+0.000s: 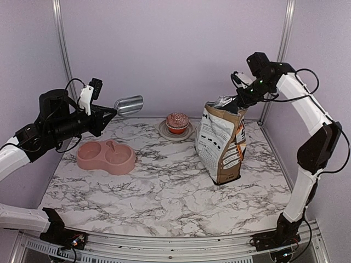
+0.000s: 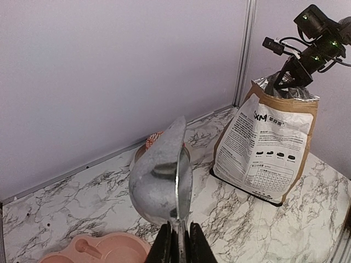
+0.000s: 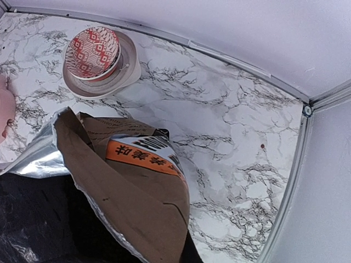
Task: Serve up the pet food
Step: Adjust the pet food bowl at the center of the board.
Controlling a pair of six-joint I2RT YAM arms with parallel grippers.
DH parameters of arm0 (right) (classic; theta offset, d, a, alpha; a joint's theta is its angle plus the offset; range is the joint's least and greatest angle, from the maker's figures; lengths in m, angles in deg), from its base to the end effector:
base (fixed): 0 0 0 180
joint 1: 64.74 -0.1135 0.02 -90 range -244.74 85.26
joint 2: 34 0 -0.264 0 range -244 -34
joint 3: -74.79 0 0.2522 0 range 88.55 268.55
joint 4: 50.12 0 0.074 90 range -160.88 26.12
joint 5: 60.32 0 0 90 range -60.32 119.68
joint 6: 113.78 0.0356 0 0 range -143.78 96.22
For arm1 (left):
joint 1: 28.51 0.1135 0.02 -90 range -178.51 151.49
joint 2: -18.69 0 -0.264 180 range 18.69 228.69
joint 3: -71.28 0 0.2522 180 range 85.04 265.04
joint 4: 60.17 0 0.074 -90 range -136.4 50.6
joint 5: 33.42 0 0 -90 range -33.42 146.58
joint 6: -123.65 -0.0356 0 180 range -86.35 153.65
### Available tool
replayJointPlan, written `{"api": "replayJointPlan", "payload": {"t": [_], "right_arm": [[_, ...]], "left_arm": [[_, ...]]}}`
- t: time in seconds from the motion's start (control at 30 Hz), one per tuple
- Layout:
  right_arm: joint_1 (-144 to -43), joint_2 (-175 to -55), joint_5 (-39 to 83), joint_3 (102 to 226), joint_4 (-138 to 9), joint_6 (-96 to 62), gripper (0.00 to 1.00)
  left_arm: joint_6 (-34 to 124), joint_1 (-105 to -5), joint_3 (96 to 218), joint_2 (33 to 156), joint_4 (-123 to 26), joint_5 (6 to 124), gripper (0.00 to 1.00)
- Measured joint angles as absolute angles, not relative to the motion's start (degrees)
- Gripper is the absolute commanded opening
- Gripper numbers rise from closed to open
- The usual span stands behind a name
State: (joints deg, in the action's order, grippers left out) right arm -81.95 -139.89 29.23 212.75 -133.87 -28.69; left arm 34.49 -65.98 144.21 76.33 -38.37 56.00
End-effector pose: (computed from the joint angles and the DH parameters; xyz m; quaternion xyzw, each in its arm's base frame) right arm 0.3571 0.1109 0.4153 -0.1825 0.9268 0.0388 0.3259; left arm 0.1834 -0.1402 0.3906 0.2313 0.7094 -0.2149 0.6302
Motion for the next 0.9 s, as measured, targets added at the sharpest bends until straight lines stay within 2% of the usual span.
{"api": "replayJointPlan", "payload": {"t": [0.27, 0.57, 0.9], "right_arm": [[-77.0, -140.9, 28.9, 214.7, -133.9, -32.0, 0.00], [-76.5, -141.4, 29.7, 216.3, -131.5, -33.7, 0.00], [-85.1, -140.0, 29.8, 212.8, -128.6, -32.7, 0.00]], "left_arm": [[34.5, -66.0, 144.0, 76.4, -38.4, 56.0, 0.00], [34.5, -66.0, 144.0, 76.4, -38.4, 55.6, 0.00], [34.5, -66.0, 144.0, 76.4, -38.4, 55.5, 0.00]]}}
